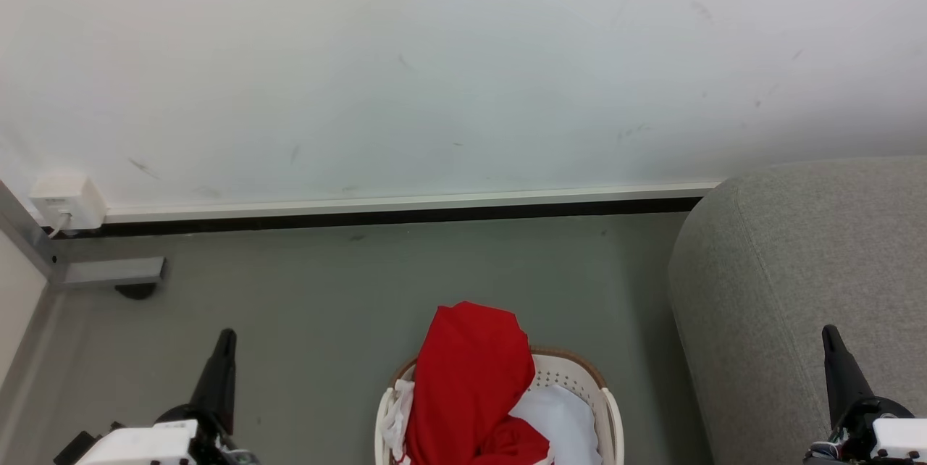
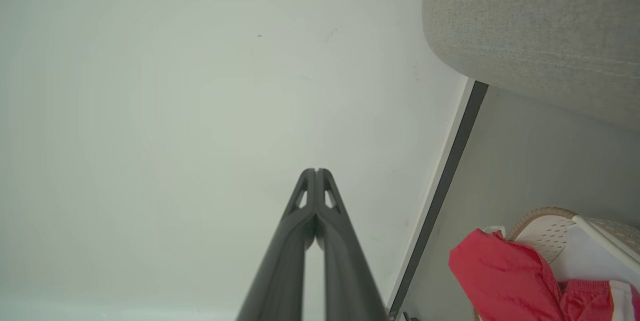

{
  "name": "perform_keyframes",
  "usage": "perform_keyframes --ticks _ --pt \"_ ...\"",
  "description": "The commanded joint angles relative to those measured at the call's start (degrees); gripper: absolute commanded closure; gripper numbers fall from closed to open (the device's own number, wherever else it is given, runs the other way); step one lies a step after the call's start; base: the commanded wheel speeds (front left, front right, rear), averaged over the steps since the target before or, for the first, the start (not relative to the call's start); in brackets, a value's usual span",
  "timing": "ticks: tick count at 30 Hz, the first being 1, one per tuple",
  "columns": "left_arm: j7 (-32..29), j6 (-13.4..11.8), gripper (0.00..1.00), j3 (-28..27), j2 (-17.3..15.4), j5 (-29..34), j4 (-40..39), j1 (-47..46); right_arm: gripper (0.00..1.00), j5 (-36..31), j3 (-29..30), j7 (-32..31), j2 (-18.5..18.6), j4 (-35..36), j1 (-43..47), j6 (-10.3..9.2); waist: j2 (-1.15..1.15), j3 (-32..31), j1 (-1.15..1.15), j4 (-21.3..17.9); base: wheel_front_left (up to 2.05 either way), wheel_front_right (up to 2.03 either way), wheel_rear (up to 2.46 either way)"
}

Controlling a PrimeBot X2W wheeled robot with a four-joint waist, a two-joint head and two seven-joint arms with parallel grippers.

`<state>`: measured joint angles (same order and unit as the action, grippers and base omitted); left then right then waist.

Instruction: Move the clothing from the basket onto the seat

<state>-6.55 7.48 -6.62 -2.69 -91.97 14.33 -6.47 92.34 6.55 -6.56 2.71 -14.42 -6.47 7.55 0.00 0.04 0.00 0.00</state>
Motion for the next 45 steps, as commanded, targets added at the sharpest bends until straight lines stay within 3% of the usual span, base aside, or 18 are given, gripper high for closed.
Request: perform_keyframes --ticks 1,12,13,24,45 --pt "-0.2 0.1 1.00 -0.1 -0.4 -0.7 -0.1 -0.4 1.00 0.0 0.2 -0.2 0.3 0.3 -0.3 -0.13 0.00 0.0 0.00 0.0 0.00 0.00 0.00" --pt "-0.2 0.1 1.00 -0.1 -0.4 -0.7 -0.1 -0.4 1.00 0.0 0.2 -0.2 0.3 0.3 -0.3 -0.13 0.00 0.0 0.00 0.0 0.00 0.00 0.00" --pt "0.0 0.0 0.00 0.0 0.0 0.0 0.2 0.1 0.00 0.0 0.0 0.0 0.0 -0.2 0.1 0.00 0.00 0.0 0.00 0.0 0.00 0.00 0.00" --pt "2.3 0.0 0.00 1.4 0.4 2.5 2.0 1.7 0.00 -3.4 -0.9 2.3 -0.7 -1.3 1.8 -0.01 0.00 0.1 0.00 0.1 0.00 0.00 0.00" --pt "7.4 -1.9 0.00 3.5 0.2 21.8 0.5 1.8 0.00 -29.0 -2.9 7.4 -0.4 1.3 1.4 -0.03 0.00 0.1 0.00 0.9 0.00 0.00 0.00"
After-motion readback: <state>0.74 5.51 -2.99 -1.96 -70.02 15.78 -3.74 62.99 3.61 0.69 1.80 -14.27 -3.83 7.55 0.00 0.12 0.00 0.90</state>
